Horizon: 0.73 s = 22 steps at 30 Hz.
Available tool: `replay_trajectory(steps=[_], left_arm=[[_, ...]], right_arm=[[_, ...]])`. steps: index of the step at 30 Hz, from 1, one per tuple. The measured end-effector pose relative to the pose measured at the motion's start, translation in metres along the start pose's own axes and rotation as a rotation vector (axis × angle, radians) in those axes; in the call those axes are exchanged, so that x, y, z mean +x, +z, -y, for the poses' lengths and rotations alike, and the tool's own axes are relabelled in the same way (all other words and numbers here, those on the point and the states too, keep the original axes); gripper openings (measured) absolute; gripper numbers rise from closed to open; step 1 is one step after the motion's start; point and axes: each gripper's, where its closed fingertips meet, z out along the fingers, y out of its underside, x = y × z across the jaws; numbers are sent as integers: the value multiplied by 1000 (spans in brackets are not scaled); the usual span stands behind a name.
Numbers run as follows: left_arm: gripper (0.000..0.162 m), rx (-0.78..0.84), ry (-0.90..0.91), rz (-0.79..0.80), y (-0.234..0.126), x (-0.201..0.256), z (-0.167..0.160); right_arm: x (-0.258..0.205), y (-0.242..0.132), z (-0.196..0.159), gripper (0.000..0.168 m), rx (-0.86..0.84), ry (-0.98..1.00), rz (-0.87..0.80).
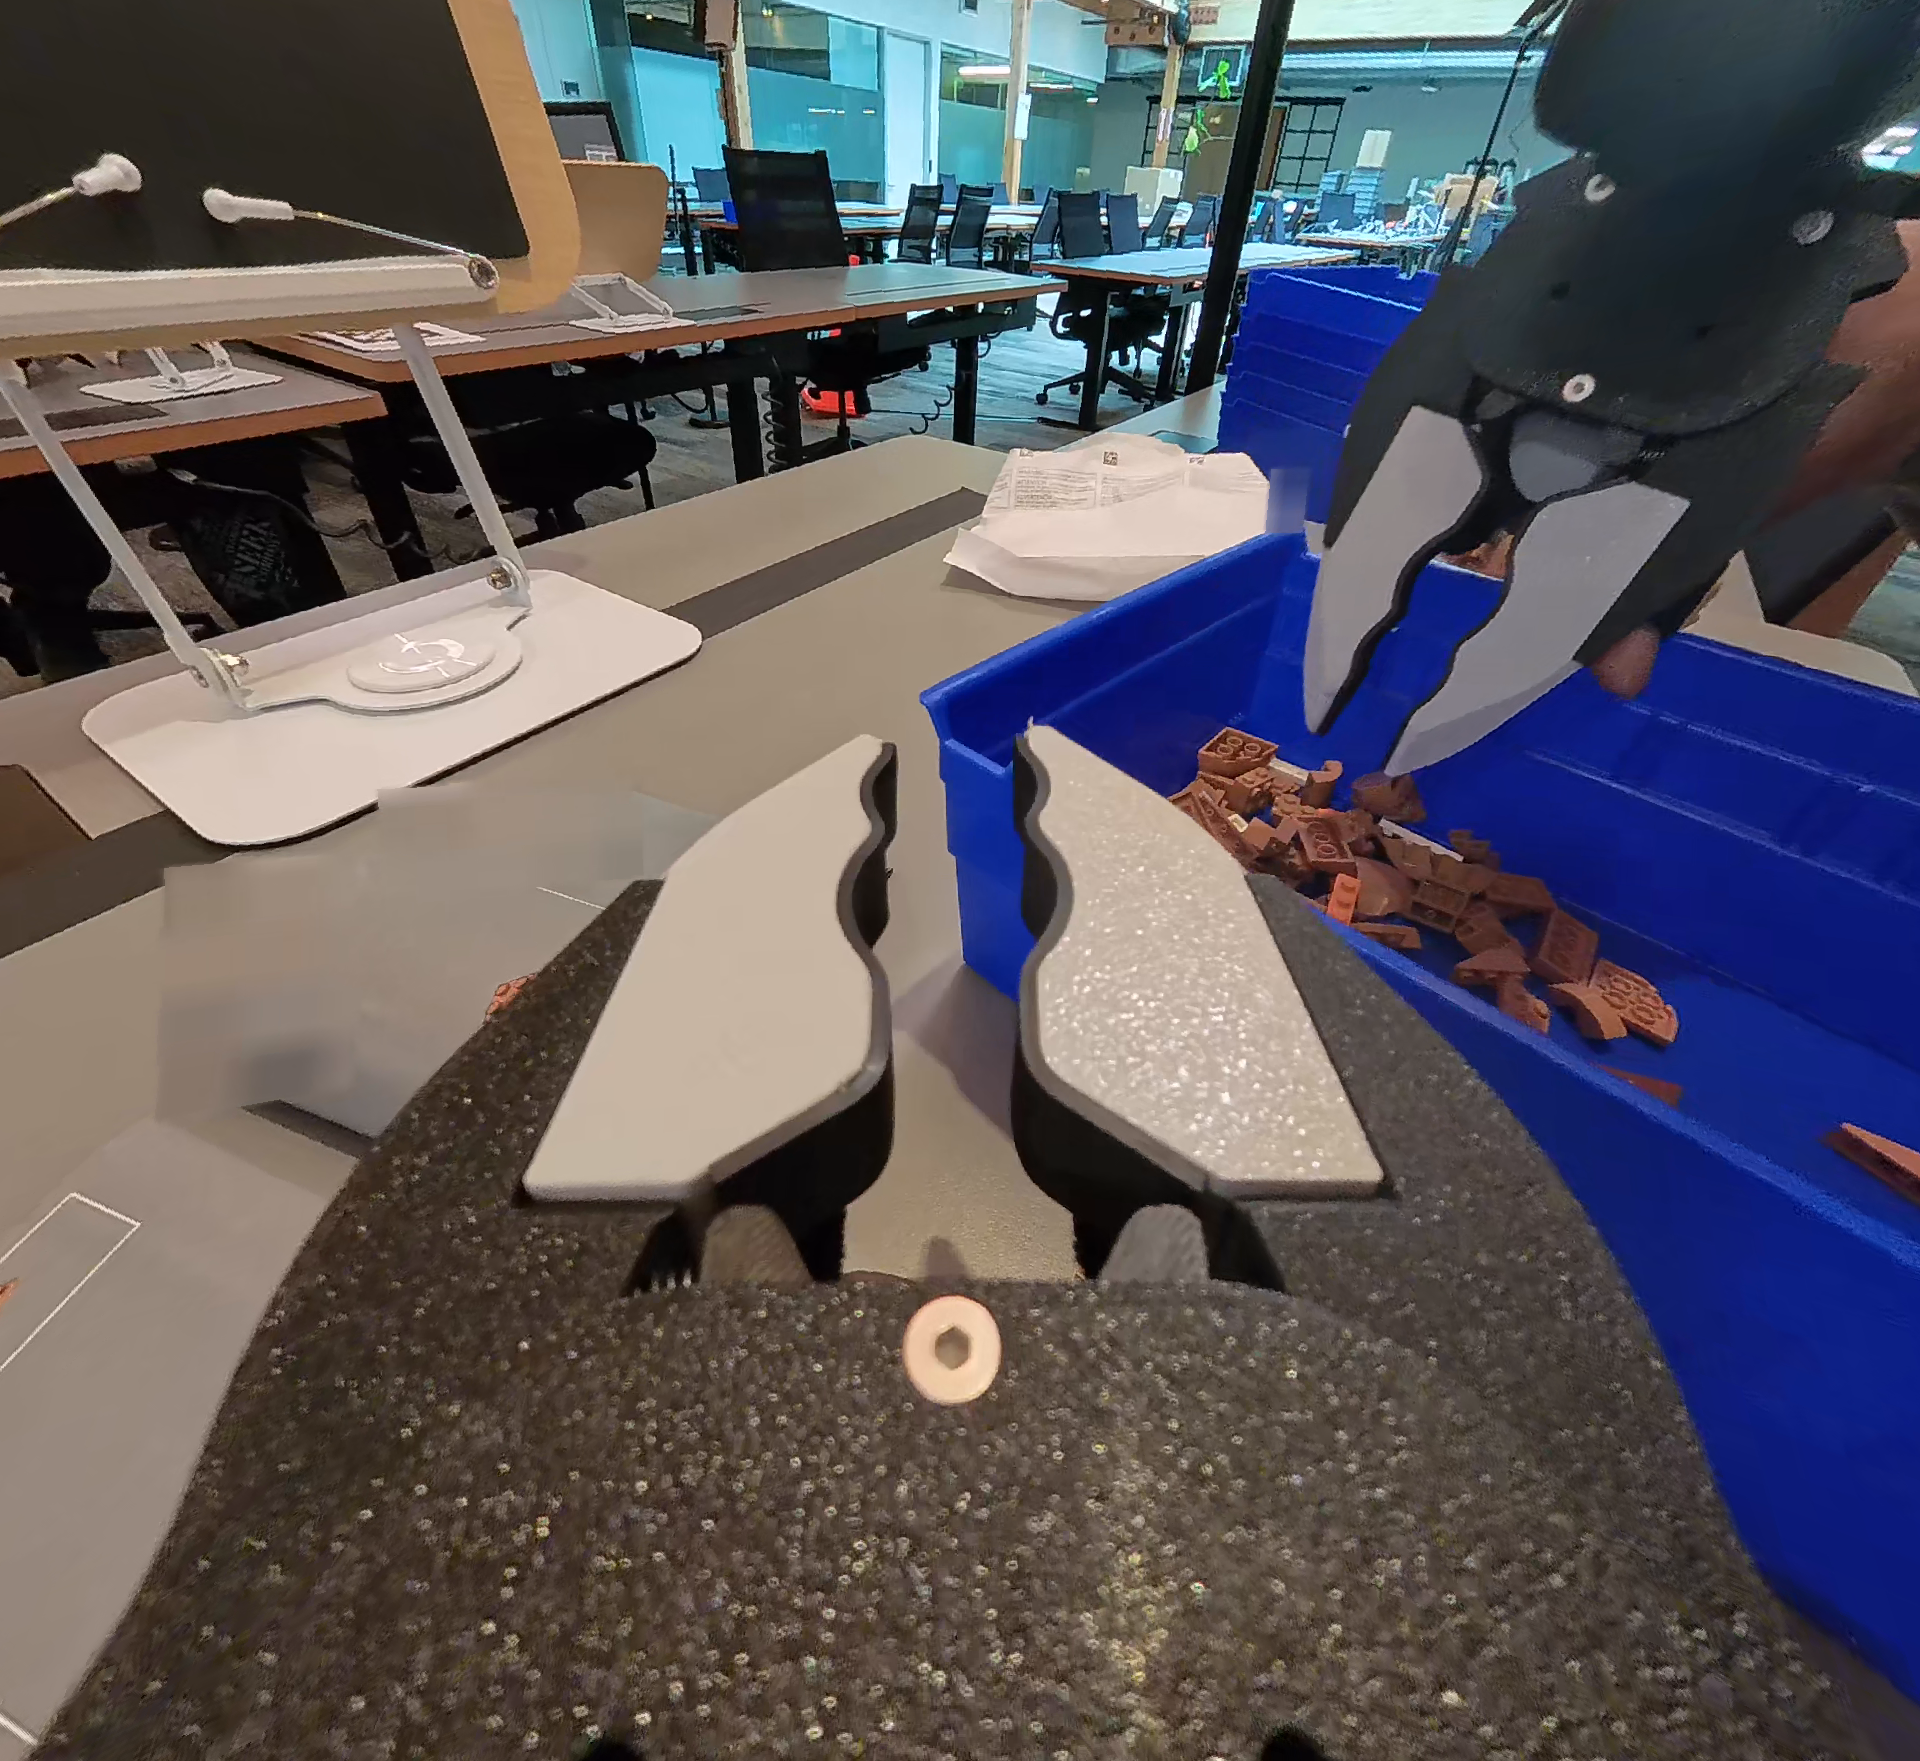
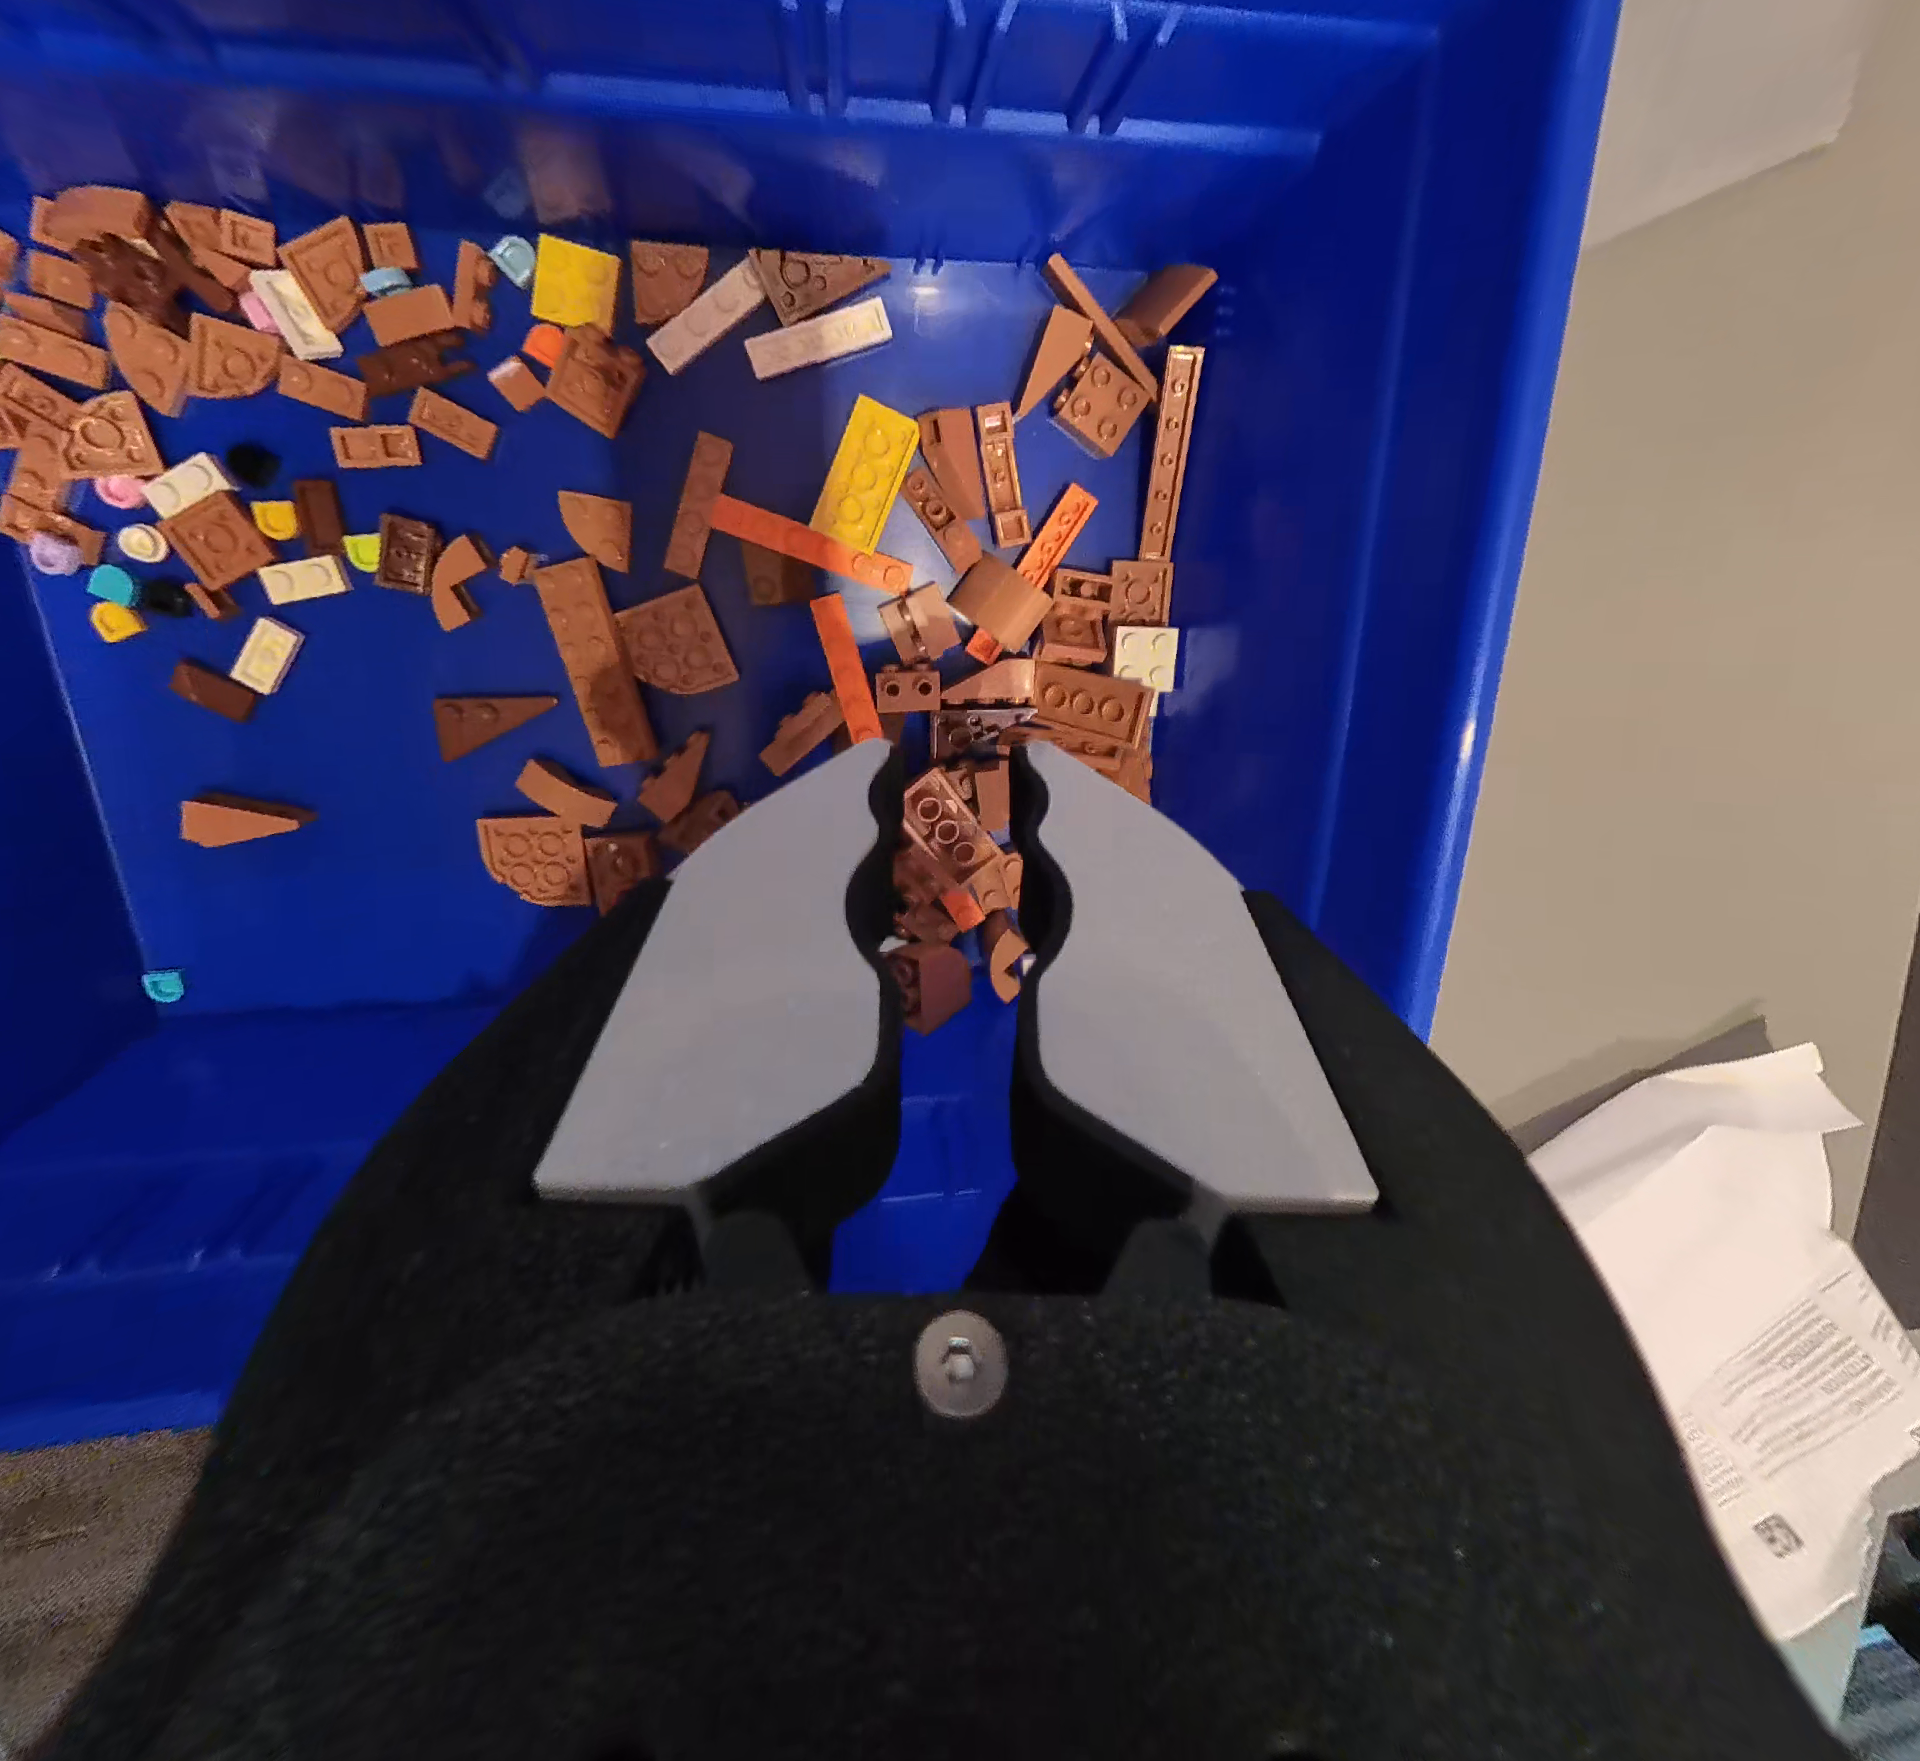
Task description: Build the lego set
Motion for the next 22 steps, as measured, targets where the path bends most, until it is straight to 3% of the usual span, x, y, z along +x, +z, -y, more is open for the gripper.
replay_trajectory(steps=[13,22], left_arm=[[21,-12,-3,0,2,-1,-4],[21,-16,-2,-1,2,-1,-5]], right_arm=[[-1,4,-4,19,-14,-18,17],[-33,27,26,19,-7,-122,146]])
